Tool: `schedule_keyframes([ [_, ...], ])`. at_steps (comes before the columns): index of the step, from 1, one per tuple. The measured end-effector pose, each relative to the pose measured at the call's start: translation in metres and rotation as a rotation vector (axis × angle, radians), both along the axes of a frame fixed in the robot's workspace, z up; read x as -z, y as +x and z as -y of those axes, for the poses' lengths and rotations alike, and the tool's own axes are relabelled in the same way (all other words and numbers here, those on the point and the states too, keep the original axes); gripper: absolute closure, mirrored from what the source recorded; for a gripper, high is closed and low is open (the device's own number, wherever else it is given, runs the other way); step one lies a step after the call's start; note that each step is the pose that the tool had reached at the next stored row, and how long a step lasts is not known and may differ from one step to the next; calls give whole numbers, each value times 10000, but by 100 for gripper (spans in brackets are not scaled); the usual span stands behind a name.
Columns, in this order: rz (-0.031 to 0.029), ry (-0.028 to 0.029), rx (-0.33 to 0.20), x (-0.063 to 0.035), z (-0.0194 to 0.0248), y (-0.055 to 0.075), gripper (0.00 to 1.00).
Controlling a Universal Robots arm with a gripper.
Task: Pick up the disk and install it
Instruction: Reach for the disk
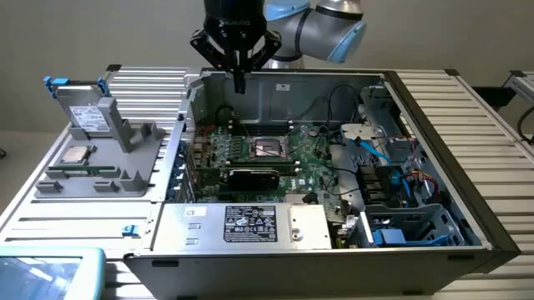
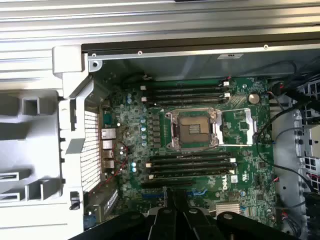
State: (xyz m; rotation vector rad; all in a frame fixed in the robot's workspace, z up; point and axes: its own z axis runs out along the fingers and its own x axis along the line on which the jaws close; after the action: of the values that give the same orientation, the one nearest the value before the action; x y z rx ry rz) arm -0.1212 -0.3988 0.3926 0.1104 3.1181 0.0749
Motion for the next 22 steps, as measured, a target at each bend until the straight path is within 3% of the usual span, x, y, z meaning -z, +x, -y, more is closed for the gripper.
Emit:
schedule_keyframes([
  [14,-1,1,1,0,0,-10,89],
  [22,-3,2,0,0,-9,-284,89],
])
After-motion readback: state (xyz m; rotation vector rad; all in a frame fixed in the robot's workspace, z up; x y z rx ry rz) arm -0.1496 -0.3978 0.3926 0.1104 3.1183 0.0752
